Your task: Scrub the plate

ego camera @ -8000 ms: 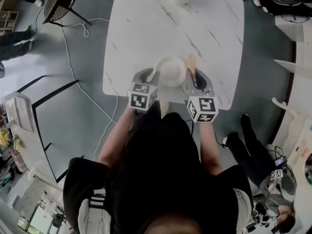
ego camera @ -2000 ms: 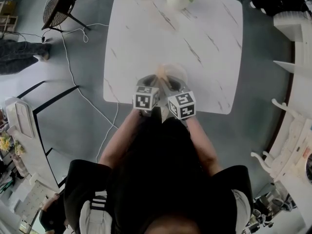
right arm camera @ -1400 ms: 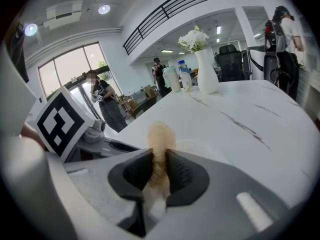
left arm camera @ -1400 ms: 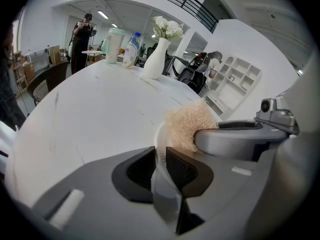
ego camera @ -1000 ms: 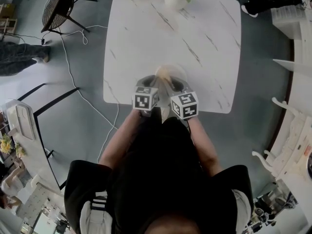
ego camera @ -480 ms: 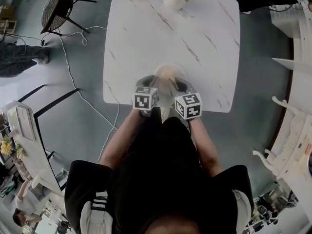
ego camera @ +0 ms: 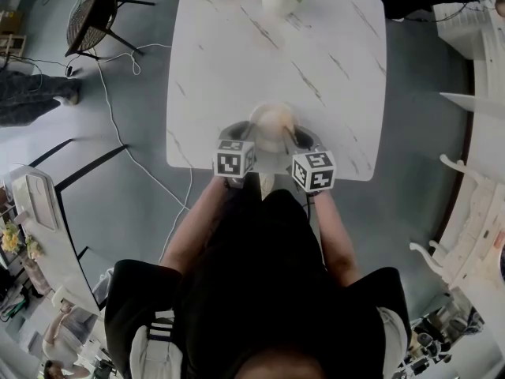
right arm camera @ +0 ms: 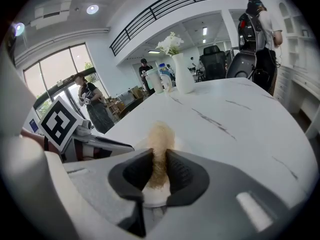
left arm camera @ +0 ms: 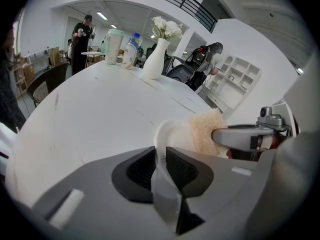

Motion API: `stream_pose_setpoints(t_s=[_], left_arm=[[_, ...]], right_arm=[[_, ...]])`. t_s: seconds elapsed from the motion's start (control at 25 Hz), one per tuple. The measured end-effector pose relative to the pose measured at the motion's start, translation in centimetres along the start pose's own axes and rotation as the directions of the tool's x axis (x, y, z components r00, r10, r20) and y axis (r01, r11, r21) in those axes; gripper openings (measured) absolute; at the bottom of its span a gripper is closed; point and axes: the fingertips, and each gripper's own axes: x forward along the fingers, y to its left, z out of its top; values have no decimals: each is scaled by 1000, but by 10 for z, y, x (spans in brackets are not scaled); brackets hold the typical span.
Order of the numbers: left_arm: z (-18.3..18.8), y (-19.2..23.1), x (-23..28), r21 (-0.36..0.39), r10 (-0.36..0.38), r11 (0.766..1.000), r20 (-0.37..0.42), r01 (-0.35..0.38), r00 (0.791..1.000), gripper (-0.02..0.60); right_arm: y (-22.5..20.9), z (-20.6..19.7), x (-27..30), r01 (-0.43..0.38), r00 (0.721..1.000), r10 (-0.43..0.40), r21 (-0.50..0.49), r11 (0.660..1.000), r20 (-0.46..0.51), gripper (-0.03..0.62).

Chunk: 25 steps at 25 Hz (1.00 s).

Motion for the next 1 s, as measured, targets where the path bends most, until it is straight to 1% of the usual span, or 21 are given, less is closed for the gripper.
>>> stream_pose_setpoints(t_s=[0.48, 1.0], left_arm=[[2, -2, -1, 1, 3, 1000, 4, -3, 1000, 74], [2, -4, -2, 2, 5, 1000, 5, -5, 1000, 74]], right_arm=[[-22, -3, -16, 51, 999, -52, 30, 998, 6, 67], [-27, -3, -23, 68, 998, -69, 41, 997, 12, 67]])
